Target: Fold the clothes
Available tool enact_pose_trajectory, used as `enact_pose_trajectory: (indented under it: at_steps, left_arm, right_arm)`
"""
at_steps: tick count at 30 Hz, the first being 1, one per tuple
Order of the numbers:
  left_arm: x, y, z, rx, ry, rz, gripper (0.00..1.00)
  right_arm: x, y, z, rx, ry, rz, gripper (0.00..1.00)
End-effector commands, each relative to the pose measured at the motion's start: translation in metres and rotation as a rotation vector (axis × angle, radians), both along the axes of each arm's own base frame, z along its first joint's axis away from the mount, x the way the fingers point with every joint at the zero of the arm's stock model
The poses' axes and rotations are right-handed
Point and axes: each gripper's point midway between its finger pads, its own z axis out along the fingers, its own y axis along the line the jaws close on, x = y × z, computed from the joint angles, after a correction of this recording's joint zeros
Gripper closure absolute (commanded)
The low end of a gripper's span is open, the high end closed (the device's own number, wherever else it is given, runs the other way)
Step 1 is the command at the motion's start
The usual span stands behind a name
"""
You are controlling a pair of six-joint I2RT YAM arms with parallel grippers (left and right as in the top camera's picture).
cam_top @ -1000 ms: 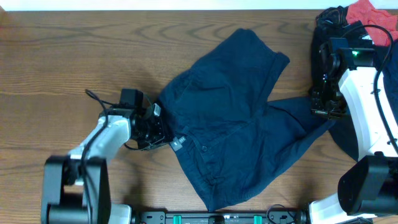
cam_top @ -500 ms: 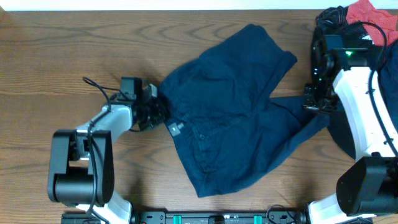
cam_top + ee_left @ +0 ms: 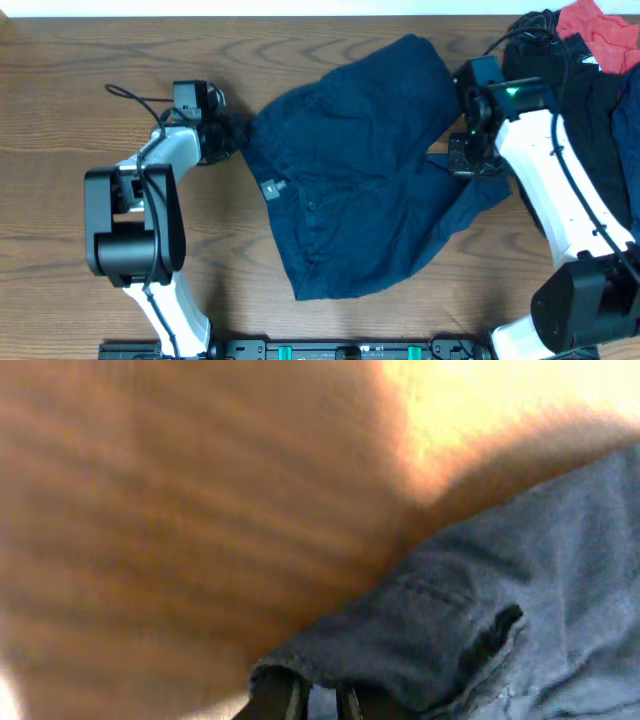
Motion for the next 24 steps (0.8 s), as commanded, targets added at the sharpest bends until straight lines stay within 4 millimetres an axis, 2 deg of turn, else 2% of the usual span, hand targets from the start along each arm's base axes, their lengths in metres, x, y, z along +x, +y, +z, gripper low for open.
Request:
enact_pose_trajectory:
  at_steps: [1, 5, 11, 13, 15, 17, 19, 22, 24]
  left_arm:
    - [0.015, 0.012, -0.012, 0.033, -0.006, 0.034, 0.87]
    - [0.039, 0.031, -0.004, 0.076, -0.108, 0.081, 0.88]
    - [0.086, 0.061, 0.039, 0.087, -0.354, 0.160, 0.88]
    - [0.095, 0.071, 0.051, 0.079, -0.382, 0.192, 0.88]
    - [0.098, 0.069, 0.059, 0.041, -0.388, 0.169, 0.88]
    - [0.090, 0.050, 0.065, -0.073, -0.341, 0.088, 0.90]
    - [0.068, 0.022, 0.067, -0.221, -0.242, -0.002, 0.90]
    - [0.017, -0.020, 0.065, -0.441, -0.027, -0.104, 0.90]
    - [-0.019, -0.040, 0.055, -0.472, 0.101, -0.180, 0.90]
  right_arm:
    - [-0.001, 0.006, -0.001, 0.003, -0.002, -0.012, 0.99]
    - [-0.001, 0.008, -0.001, 0.003, -0.002, -0.005, 0.99]
    - [0.001, 0.009, -0.001, 0.006, -0.013, -0.015, 0.99]
    - [0.003, 0.010, -0.001, 0.011, -0.024, -0.021, 0.99]
    - [0.007, 0.013, -0.001, 0.024, -0.038, -0.020, 0.99]
    - [0.011, 0.015, 0.000, 0.036, -0.056, -0.020, 0.99]
    - [0.015, 0.016, 0.000, 0.040, -0.072, -0.020, 0.99]
    - [0.018, 0.017, 0.000, 0.042, -0.084, -0.019, 0.99]
    - [0.018, 0.017, 0.000, 0.043, -0.084, -0.019, 0.99]
